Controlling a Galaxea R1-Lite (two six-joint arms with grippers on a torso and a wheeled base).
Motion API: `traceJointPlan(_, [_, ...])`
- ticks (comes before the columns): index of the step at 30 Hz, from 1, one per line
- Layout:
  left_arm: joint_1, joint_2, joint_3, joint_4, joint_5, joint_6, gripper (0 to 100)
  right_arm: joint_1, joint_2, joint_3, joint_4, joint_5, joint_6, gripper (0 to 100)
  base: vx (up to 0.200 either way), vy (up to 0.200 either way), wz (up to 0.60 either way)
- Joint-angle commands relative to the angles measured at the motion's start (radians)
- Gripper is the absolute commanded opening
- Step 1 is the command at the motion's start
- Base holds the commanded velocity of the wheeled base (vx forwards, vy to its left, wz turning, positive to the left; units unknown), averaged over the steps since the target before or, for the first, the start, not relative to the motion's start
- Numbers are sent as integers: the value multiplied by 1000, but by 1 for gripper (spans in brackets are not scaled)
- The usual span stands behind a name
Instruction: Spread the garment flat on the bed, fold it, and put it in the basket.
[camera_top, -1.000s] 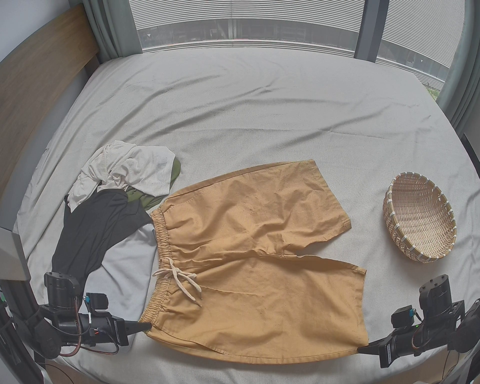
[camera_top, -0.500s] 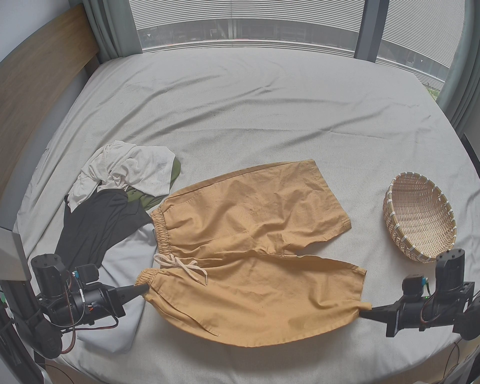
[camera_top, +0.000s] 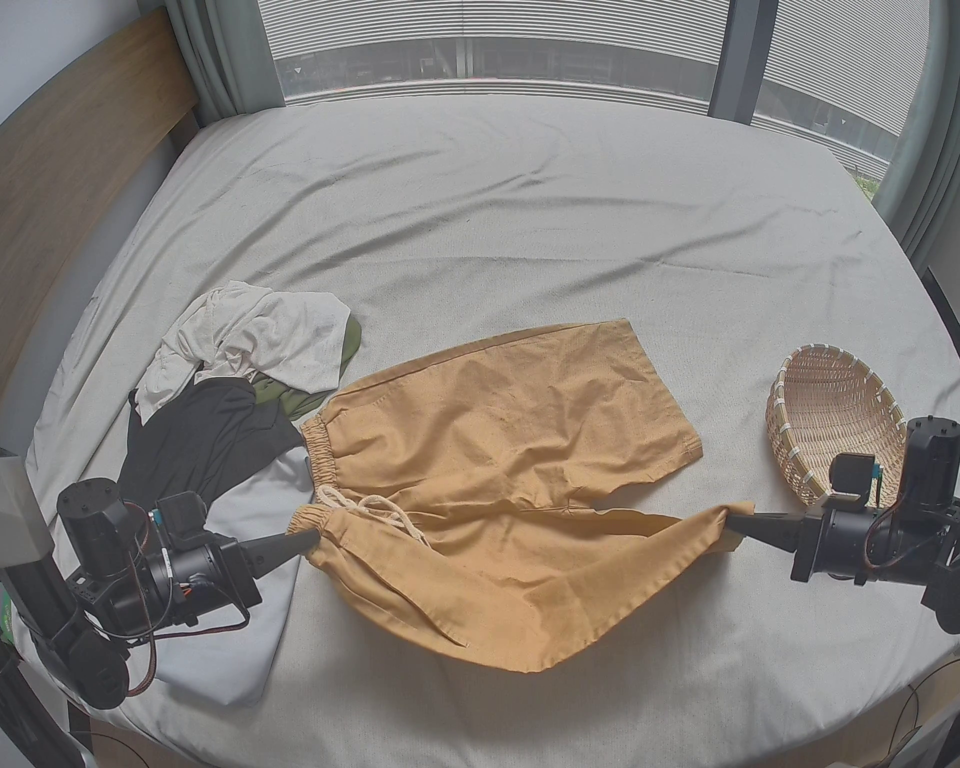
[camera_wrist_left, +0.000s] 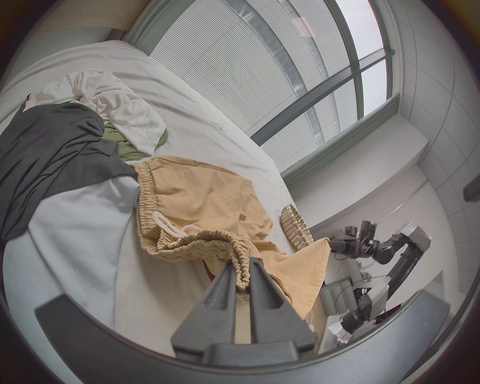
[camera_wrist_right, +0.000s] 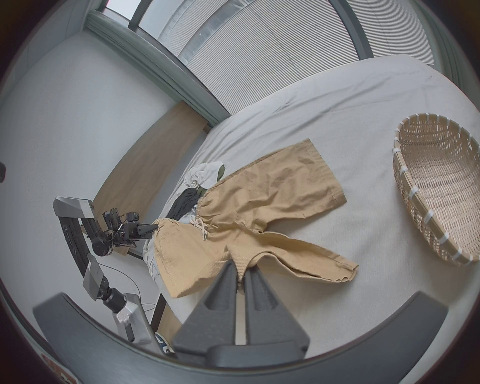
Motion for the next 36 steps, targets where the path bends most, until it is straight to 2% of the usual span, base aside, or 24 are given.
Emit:
traceJointPlan(1, [7, -61, -44, -1, 5, -58, 0, -14, 46, -49, -26, 2, 32, 0, 0, 0, 0])
traceJointPlan(6, [26, -64, -44, 1, 10, -79, 0, -58, 79, -89, -111, 2, 76, 0, 0, 0, 0])
traceJointPlan(10, [32, -63, -35, 4, 13, -79, 0, -60, 122, -115, -201, 0, 128, 0, 0, 0, 0])
traceJointPlan(14, [30, -63, -12, 4, 39, -79, 0, -61, 205, -151, -290, -5, 133, 0, 0, 0, 0])
traceJointPlan(27, [37, -52, -4, 4, 67, -82, 0, -88, 274, -299, -296, -6, 137, 0, 0, 0, 0])
traceJointPlan(36, [38, -60, -2, 1, 65, -144, 0, -83, 276, -413, -258, -6, 156, 0, 0, 0, 0])
